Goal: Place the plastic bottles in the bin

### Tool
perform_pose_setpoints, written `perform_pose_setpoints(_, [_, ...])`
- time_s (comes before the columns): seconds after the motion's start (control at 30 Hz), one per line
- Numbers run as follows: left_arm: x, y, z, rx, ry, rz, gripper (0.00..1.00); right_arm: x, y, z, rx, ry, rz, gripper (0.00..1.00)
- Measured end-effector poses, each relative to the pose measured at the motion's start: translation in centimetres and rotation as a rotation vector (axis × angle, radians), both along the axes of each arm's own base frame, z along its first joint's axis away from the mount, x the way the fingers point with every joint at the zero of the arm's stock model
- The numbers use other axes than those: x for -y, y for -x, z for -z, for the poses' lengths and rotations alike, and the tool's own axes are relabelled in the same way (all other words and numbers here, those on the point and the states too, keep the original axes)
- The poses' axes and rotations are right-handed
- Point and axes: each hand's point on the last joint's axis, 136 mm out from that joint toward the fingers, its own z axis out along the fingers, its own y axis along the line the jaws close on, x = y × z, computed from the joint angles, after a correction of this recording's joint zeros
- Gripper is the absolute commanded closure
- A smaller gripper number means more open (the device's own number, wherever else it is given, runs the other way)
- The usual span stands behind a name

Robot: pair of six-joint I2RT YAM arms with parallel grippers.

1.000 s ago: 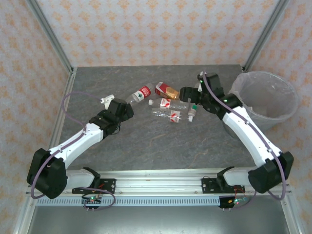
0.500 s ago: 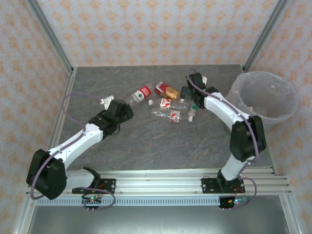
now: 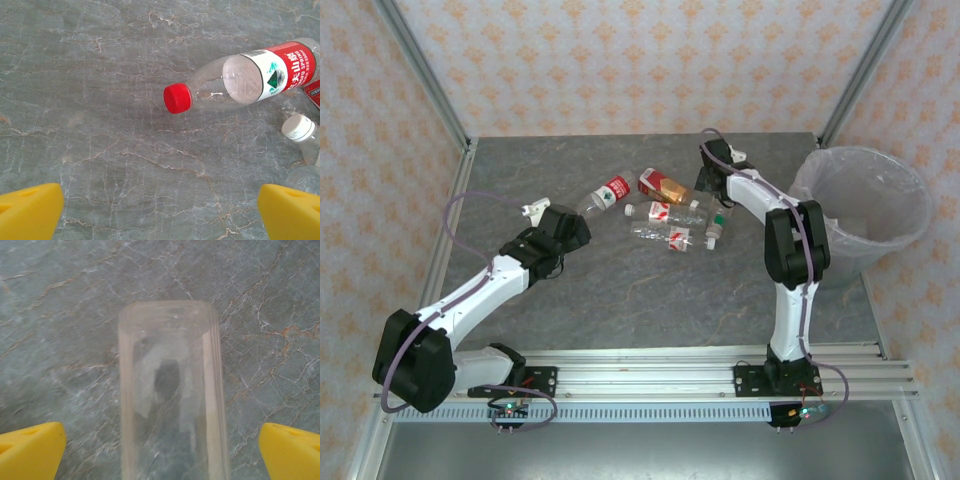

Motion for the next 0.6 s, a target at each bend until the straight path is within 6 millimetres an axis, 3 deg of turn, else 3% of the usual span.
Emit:
perform_pose_setpoints(0.2, [-0.2,0.5,0.1,0.002,0.002,-0.002,0.0,1.1,-0.5,1.8,-0.044,-0.014,0.009,0.02])
perform_pose_setpoints(0.37, [-0.3,0.6,0.2,-0.002,0.001,-0.002,0.0,0.7,-0.4,3.5,-0.083,-0.064,-0.011,0.13])
perform_pose_setpoints(0.6, [-0.4,0.9,0.1,-0.003,0.0,-0.002,0.0,1.5,-1.0,4.3,-0.071,-0.084,-0.005,0.27])
